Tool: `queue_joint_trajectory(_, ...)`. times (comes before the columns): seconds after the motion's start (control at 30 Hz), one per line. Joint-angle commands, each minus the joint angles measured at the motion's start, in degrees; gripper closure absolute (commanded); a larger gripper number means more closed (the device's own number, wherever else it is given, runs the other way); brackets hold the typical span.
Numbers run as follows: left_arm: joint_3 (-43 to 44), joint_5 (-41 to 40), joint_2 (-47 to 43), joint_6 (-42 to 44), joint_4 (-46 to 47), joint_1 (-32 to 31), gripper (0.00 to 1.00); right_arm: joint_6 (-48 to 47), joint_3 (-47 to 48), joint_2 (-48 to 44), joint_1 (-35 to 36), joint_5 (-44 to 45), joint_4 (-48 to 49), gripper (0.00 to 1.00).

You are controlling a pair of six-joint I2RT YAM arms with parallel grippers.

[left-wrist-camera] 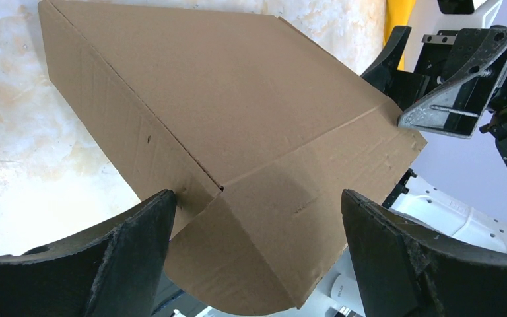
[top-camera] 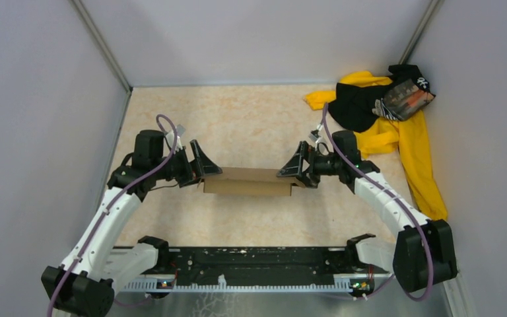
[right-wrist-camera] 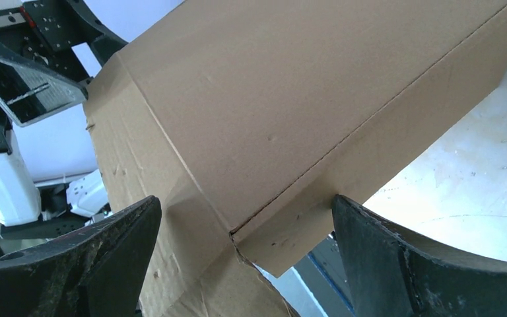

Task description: Fold the paper box

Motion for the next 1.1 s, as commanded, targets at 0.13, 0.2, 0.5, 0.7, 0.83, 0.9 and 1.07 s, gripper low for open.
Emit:
queue_joint_trajectory(0.13,-0.93,7.88,1.93,-4.58,5.95,-1.17,0.01,2.41,6.33,4.35,0.13,-8.01,4.33,0.01)
queue_joint_trajectory(0.2,-1.08,8.36,2.76,-5.20,6.98,-1.17,0.01,2.48,7.34,5.35,-0.04,-8.46,4.35,0.01)
queue_joint_trajectory(0.5,1.58,9.39,5.79,-6.43,9.77,-1.16,0.01,0.06,12.56,8.38,-0.82,-9.14,0.92,0.01)
queue_joint_trajectory(0.7,2.39,10.70,5.54,-8.16,10.10,-1.09,0.01,0.42,13.43,8.03,-0.84,-9.30,-0.40,0.01)
queue_joint_trajectory(0.83,2.69,11.54,4.87,-9.99,10.32,-1.09,0.01,1.24,13.66,6.90,-0.84,-9.26,-1.66,0.01)
queue_joint_trajectory(0.9,2.74,12.07,4.58,-10.85,10.20,-1.09,0.01,1.33,13.71,6.31,-0.80,-9.33,-2.71,0.01)
queue_joint_trajectory(1.07,2.57,13.05,3.56,-14.49,10.45,-1.09,0.01,3.17,12.90,4.45,-0.80,-9.67,-3.16,0.01)
